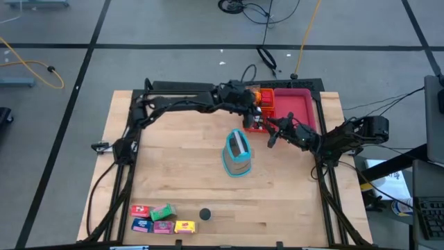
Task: Pick & Place Kitchen Items
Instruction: Put the small red food coloring bottle into the red bin, then put the purple seasoning bottle into the orange bin
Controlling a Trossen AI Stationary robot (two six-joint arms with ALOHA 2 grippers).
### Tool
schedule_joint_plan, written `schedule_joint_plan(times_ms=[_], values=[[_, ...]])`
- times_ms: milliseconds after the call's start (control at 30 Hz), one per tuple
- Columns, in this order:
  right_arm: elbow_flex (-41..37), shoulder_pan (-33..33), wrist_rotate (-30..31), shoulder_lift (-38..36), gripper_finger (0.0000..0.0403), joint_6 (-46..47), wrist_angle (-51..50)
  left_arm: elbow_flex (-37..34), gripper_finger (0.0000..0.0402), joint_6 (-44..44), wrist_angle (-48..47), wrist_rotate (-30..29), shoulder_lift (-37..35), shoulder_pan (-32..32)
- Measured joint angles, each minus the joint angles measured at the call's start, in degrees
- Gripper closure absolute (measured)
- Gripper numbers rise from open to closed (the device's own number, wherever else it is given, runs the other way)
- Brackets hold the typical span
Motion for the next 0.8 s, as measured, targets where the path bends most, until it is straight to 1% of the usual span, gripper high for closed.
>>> schedule_joint_plan(times_ms=[133,300,400,567,800], values=[[0.00,0.00,0.00,0.00,0.0275,0.00,0.18,0.00,0.0335,-0.36,0.83,-0.40,2.04,-0.35],[-0.02,0.00,0.02,0.00,0.0275,-0.02,0.62,0.00,0.0347,-0.24,3.13,-0.82,3.60,-0.33],[-0.02,0.00,0.01,0.00,0.0275,-0.03,0.55,0.00,0.0347,-0.22,3.37,-1.78,4.13,-0.35],[-0.02,0.00,0.02,0.00,0.0275,-0.47,0.37,0.00,0.0313,-0.18,4.29,-5.64,4.08,-0.39],[-0.02,0.00,0.02,0.00,0.0275,-0.87,0.35,0.00,0.0275,-0.27,4.48,-7.06,4.08,-0.39]])
